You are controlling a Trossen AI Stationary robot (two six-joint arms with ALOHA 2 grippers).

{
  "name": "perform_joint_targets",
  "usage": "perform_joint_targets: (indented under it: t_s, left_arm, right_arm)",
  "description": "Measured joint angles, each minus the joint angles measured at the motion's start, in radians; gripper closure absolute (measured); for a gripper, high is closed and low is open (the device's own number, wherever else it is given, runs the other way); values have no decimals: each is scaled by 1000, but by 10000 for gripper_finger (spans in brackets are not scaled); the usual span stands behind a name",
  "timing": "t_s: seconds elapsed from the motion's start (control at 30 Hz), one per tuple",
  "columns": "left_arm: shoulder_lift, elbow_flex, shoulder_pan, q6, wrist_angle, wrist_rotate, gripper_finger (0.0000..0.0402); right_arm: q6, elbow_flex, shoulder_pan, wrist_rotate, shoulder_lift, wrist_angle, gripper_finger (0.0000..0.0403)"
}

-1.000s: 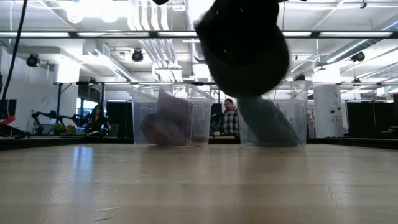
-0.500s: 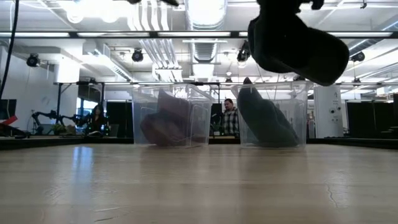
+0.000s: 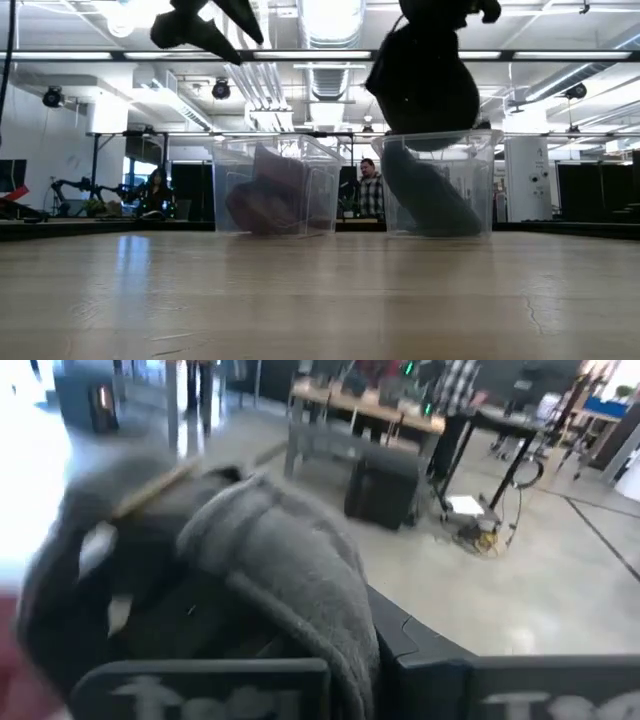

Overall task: Pick & Place hat
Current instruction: Put the black cap into the right transparent bin

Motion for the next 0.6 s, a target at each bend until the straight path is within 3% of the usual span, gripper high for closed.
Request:
perform_joint_targets:
  t_s: [0.13,0.3,0.43,0.6]
  left_arm:
    - [-56,-22,-4,-8,0,-54,161]
    - [-97,-32,-6,-8,2,-98,161]
    - [-104,-32,-5,-8,3,-101,161]
    - [-101,-33,-6,-27,4,-92,161]
  right_arm:
    - [149,-6,22,-30,15,-213,394]
    - [296,-11,32,-312,51,-311,394]
    - [434,-13,28,-379,114,-363,394]
    - [556,-14,-14,-549,212,-414,394]
